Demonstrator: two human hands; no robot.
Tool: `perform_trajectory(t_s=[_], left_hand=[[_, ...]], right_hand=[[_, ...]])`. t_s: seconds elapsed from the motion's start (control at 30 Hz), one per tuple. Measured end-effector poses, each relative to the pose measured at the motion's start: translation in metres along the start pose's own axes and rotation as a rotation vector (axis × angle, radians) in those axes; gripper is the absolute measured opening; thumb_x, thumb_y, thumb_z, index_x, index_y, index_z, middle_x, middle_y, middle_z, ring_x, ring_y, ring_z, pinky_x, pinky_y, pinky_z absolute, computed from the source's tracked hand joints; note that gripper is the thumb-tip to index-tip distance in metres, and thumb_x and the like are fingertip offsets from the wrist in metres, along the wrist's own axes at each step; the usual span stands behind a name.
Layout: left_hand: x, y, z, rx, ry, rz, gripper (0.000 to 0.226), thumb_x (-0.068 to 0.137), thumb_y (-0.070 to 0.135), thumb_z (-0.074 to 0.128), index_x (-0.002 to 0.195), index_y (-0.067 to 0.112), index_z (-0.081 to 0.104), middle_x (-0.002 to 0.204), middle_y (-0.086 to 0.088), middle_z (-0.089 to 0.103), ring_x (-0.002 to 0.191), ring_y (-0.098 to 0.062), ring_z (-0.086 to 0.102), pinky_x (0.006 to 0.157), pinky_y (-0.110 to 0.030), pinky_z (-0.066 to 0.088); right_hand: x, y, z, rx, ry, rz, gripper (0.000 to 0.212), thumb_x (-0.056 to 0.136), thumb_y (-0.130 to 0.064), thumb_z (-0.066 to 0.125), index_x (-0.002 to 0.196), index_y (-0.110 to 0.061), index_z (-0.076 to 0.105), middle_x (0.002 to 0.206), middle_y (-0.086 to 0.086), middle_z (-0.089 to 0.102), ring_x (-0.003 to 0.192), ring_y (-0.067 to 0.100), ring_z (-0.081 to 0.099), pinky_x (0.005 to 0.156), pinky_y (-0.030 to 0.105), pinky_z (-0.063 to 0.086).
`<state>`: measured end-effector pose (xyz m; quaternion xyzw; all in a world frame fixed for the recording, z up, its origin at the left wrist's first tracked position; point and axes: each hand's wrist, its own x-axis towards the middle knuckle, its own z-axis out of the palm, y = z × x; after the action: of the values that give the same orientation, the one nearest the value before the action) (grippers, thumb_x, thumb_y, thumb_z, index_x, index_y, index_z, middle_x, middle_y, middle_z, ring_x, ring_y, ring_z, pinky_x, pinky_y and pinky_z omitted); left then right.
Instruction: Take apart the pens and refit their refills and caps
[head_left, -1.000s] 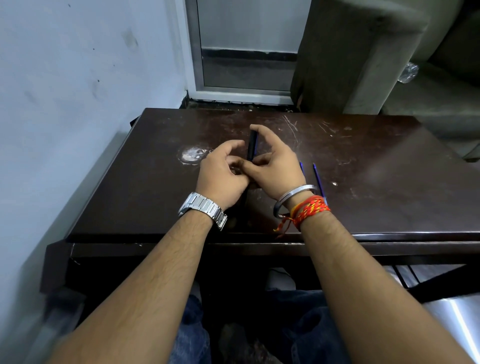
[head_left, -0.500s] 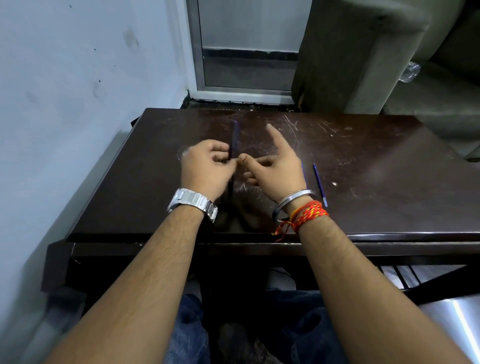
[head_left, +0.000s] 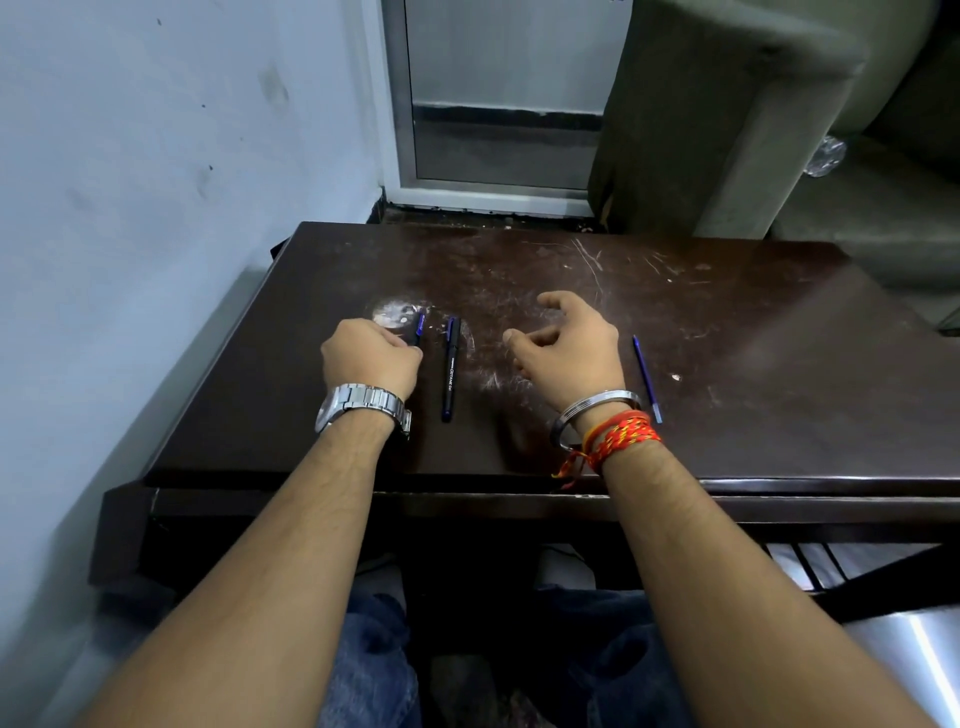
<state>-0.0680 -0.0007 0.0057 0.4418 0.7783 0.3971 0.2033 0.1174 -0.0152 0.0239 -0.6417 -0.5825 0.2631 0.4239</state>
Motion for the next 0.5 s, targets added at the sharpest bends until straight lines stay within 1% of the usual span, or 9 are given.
perform_trajectory(t_s=[0.13, 0.3, 0.33, 0.4, 0.5], left_hand=[[0.0002, -0.0005, 0.0042, 0.033, -0.021, 0.009, 0.009, 0.072, 0.015, 0.081, 0.065, 0.019, 0.075, 0.072, -0.002, 0.073, 0.078, -0.021, 0.070, 0.062, -0.024, 0.047], [0.0004, -0.0012, 0.0069, 0.053, -0.027, 0.036, 0.007, 0.073, 0.021, 0.083, 0.072, 0.016, 0.079, 0.080, -0.005, 0.075, 0.082, -0.022, 0.070, 0.069, -0.025, 0.051], [0.0004, -0.0009, 0.0079, 0.057, -0.022, 0.041, 0.007, 0.073, 0.022, 0.083, 0.073, 0.016, 0.079, 0.081, -0.006, 0.075, 0.083, -0.023, 0.070, 0.069, -0.025, 0.051], [-0.0009, -0.0003, 0.0087, 0.060, -0.019, 0.042, 0.012, 0.073, 0.024, 0.084, 0.076, 0.015, 0.079, 0.085, -0.005, 0.076, 0.083, -0.021, 0.070, 0.067, -0.024, 0.049], [-0.0017, 0.0016, 0.0085, 0.058, -0.018, 0.044, 0.017, 0.072, 0.027, 0.085, 0.079, 0.013, 0.077, 0.089, -0.004, 0.075, 0.079, -0.017, 0.066, 0.066, -0.022, 0.044]], right_hand=[[0.0007, 0.0017, -0.0006, 0.013, -0.012, 0.014, 0.048, 0.083, -0.031, 0.073, 0.126, -0.020, 0.056, 0.079, -0.001, 0.074, 0.082, 0.016, 0.071, 0.084, 0.037, 0.059], [0.0012, 0.0023, -0.0008, -0.016, -0.020, -0.002, 0.044, 0.082, -0.030, 0.074, 0.121, -0.019, 0.059, 0.081, -0.002, 0.073, 0.082, 0.017, 0.071, 0.085, 0.037, 0.058], [0.0014, 0.0025, -0.0005, -0.031, -0.014, -0.010, 0.044, 0.082, -0.030, 0.075, 0.121, -0.018, 0.059, 0.081, -0.003, 0.073, 0.081, 0.016, 0.070, 0.084, 0.035, 0.058], [0.0013, 0.0029, 0.0002, -0.062, -0.008, -0.023, 0.043, 0.081, -0.031, 0.075, 0.120, -0.017, 0.061, 0.080, -0.004, 0.072, 0.081, 0.013, 0.069, 0.080, 0.027, 0.056], [0.0013, 0.0028, 0.0012, -0.083, -0.013, -0.031, 0.043, 0.082, -0.032, 0.074, 0.121, -0.018, 0.060, 0.081, -0.006, 0.071, 0.080, 0.009, 0.066, 0.071, 0.018, 0.046]])
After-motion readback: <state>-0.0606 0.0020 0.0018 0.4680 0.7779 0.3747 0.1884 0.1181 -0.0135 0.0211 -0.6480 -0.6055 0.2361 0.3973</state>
